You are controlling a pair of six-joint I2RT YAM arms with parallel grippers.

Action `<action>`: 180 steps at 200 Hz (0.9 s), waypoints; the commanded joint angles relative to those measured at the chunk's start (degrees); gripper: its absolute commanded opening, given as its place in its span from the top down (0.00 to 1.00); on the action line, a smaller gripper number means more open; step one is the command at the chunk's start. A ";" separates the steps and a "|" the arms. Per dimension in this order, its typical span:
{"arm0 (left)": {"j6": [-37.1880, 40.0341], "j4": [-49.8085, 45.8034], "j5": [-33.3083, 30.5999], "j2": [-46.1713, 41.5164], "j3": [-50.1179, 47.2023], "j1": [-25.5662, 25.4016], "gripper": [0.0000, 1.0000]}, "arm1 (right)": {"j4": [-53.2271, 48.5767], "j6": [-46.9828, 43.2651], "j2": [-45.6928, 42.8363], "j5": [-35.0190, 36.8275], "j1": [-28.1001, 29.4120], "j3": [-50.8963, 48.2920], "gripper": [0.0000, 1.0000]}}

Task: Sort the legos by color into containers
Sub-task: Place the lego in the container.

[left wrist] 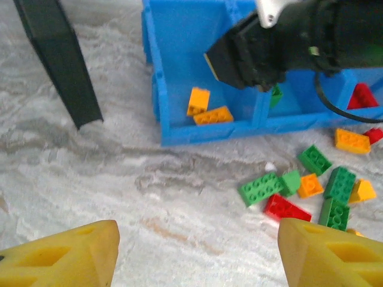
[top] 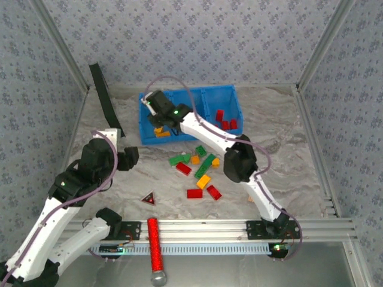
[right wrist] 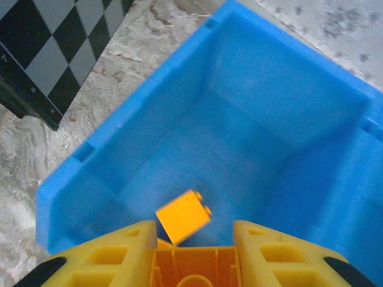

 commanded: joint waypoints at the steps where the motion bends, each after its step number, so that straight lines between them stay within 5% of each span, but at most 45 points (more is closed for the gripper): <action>1: -2.43 -3.73 1.00 -2.20 -1.08 0.24 0.29 | -0.24 -4.14 5.14 2.94 0.59 7.22 0.73; 52: -4.59 -5.11 3.46 -5.26 -4.34 0.28 0.29 | -0.53 -1.04 12.22 4.22 -0.19 12.30 0.73; 180: -7.90 -1.86 11.43 -3.51 -10.15 -2.95 0.25 | 0.39 2.57 13.53 0.96 -0.81 7.33 0.63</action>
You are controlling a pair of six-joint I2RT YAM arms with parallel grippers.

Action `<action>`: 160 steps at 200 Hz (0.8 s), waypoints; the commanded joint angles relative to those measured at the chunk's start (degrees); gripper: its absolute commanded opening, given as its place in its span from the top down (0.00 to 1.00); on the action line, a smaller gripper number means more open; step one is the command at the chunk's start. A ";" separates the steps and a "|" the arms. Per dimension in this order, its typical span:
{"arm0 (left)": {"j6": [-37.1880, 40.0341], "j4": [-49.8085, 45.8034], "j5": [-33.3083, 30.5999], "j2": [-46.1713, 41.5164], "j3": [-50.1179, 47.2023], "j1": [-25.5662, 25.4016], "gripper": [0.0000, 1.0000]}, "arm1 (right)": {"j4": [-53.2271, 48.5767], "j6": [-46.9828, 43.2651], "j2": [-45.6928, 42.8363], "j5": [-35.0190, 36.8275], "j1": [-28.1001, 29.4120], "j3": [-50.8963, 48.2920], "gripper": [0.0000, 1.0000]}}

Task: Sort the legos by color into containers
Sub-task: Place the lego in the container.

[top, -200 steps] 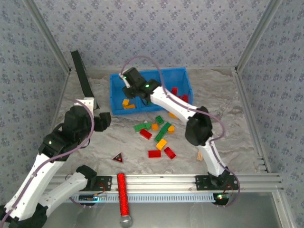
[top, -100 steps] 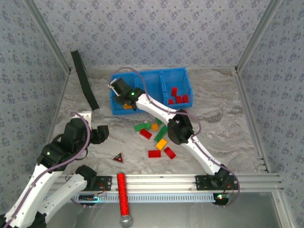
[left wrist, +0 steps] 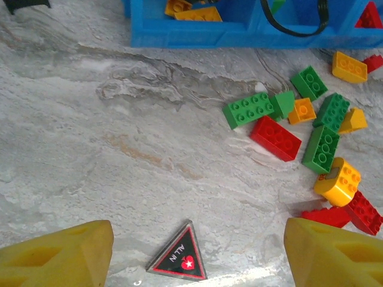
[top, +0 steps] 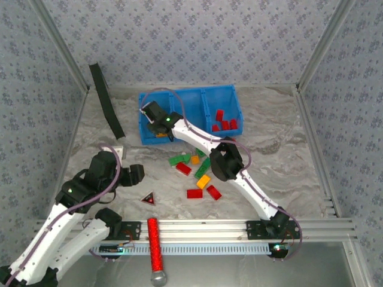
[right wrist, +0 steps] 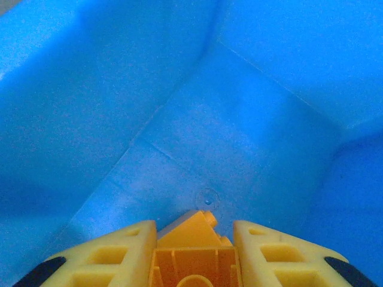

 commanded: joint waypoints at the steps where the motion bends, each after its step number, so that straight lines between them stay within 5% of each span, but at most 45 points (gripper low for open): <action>1: -0.64 1.54 1.40 1.03 -0.03 -1.98 0.25 | -0.14 1.08 0.83 -1.08 -0.18 -0.10 0.62; 97: -2.56 11.47 -3.10 9.51 -4.56 -17.84 0.21 | 0.17 -0.57 -4.90 -4.52 -0.53 -1.75 0.47; 160: 11.23 18.45 0.20 26.74 0.83 -24.83 0.19 | -3.50 -3.19 -10.30 -7.13 -1.09 -0.30 0.37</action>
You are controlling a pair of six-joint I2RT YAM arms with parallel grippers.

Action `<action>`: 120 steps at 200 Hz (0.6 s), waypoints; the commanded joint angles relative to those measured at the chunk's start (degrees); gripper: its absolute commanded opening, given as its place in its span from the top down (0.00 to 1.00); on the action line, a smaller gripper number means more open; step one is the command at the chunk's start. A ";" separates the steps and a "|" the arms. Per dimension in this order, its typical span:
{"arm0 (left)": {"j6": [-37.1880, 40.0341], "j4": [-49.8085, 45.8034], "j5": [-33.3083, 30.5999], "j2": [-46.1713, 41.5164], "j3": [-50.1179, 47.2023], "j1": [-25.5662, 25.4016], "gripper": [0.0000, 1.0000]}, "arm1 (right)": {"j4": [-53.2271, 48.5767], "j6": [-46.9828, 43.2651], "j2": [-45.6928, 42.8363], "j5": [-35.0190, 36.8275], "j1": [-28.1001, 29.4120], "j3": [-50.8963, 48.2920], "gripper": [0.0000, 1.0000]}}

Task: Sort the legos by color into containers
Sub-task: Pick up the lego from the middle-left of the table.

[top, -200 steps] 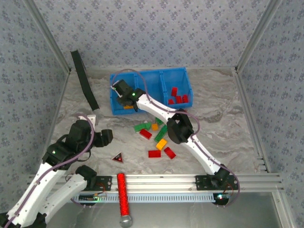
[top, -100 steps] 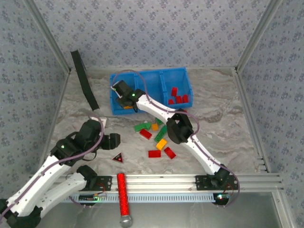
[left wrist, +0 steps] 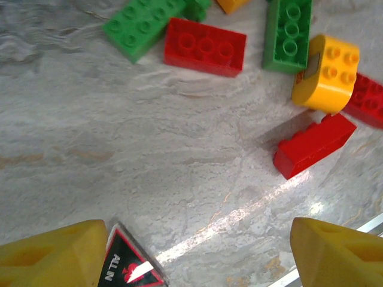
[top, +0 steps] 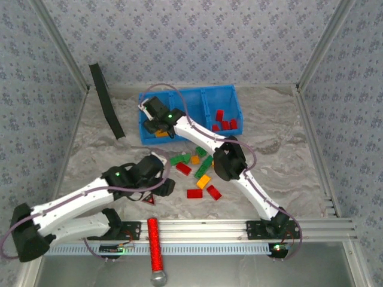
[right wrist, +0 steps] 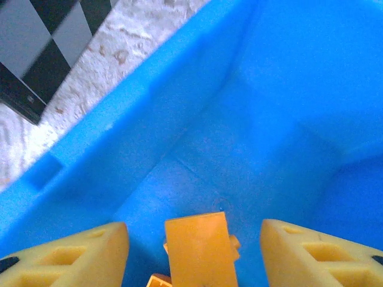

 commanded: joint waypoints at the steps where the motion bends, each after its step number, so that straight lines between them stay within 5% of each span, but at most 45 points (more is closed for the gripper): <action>1: 7.77 4.87 1.87 4.16 4.43 -1.48 0.19 | -3.36 -1.70 -5.71 -1.80 -0.80 1.00 0.37; 59: 19.46 8.93 9.10 18.95 10.10 -4.13 0.17 | -4.69 -3.24 -18.37 -2.71 -1.96 -10.08 0.33; 120: 26.44 8.63 11.89 30.96 15.52 -7.54 0.16 | -1.42 -1.08 -38.19 -0.83 -4.05 -34.48 0.30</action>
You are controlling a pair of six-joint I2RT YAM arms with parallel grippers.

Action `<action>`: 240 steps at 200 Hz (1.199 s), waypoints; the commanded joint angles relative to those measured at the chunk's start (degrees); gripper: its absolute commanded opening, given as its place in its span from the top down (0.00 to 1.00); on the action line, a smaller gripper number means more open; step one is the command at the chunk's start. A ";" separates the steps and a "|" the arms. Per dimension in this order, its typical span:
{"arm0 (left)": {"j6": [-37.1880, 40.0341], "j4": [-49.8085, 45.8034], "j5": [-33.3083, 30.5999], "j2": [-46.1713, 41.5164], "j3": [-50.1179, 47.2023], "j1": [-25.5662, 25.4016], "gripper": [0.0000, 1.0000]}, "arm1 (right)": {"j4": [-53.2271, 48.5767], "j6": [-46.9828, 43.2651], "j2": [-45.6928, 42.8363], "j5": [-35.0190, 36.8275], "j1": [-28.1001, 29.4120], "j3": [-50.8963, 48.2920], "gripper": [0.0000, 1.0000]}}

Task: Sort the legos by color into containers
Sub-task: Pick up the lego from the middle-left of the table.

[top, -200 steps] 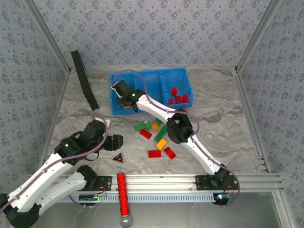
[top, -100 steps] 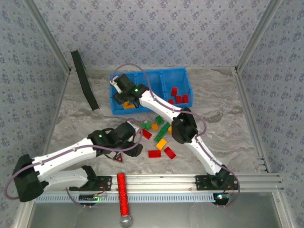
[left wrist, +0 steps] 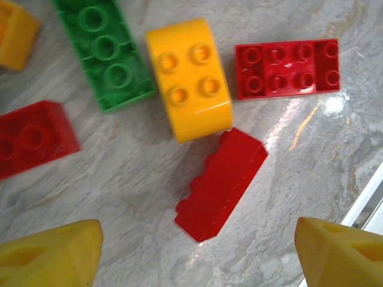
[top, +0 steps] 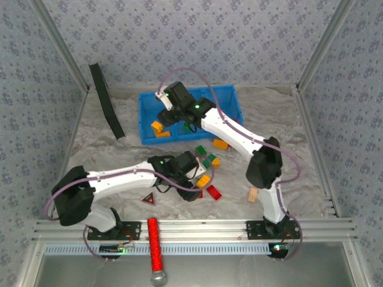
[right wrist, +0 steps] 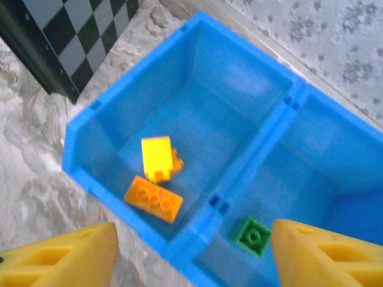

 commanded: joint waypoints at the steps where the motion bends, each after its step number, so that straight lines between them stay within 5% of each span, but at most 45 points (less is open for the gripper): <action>1: 4.79 0.11 2.24 3.16 3.10 -1.60 0.16 | 0.31 1.31 -7.63 1.39 -1.07 -7.78 0.30; 150: 2.11 1.74 -1.66 13.36 1.71 -2.44 0.23 | 1.31 21.55 -41.05 6.49 -4.98 -53.16 0.30; 197: -0.57 2.15 -1.49 17.02 1.12 -2.45 0.33 | -2.36 26.42 -49.12 6.66 -5.94 -59.98 0.30; 240: -2.81 1.26 -0.57 17.12 1.77 -2.45 0.63 | -4.52 30.68 -55.41 3.52 -10.78 -65.04 0.30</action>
